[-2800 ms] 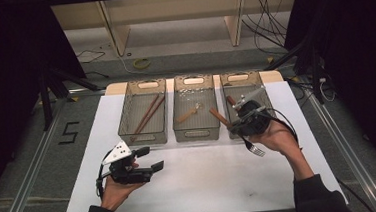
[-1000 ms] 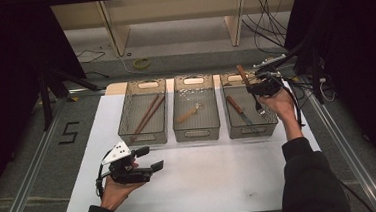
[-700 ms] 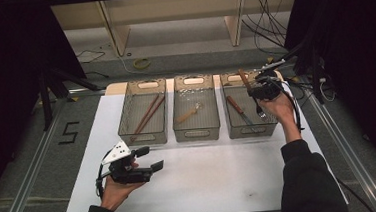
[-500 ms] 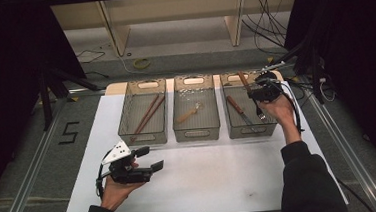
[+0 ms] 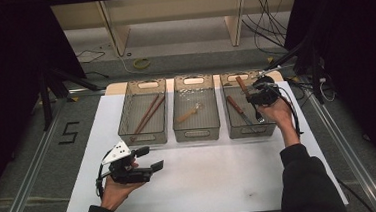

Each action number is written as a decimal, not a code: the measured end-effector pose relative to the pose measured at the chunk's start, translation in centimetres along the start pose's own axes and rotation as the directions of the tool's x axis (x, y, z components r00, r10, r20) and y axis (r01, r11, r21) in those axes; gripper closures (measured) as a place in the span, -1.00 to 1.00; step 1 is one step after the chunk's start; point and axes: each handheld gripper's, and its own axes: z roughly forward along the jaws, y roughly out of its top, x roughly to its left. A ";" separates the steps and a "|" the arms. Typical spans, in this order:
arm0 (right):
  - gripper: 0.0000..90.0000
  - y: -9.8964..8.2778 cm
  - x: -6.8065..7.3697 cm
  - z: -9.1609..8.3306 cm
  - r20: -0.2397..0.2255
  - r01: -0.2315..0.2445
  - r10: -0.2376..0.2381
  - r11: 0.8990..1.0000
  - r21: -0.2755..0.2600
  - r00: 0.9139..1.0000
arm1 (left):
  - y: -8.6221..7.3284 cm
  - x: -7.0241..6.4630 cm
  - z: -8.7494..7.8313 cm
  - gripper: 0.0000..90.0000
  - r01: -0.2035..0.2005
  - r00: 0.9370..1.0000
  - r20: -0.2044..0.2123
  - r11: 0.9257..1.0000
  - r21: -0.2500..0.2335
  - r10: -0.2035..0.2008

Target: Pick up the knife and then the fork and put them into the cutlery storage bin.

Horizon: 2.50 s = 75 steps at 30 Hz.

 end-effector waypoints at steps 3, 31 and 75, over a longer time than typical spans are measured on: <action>0.72 0.0 0.1 0.1 0.004 0.000 0.000 1.000 0.013 1.000 | 0.0 0.0 0.0 -0.59 0.002 1.000 0.001 1.000 0.000 -0.002; -0.22 -0.8 3.7 -3.2 -0.173 -0.047 0.025 0.991 -0.125 0.985 | 0.0 0.0 0.1 -0.59 0.007 1.000 0.002 1.000 0.003 -0.007; -0.43 -9.8 10.4 -7.7 -0.304 -0.011 -0.090 0.949 -0.315 0.948 | -0.2 0.1 0.2 -0.59 0.025 1.000 0.011 0.999 0.024 -0.025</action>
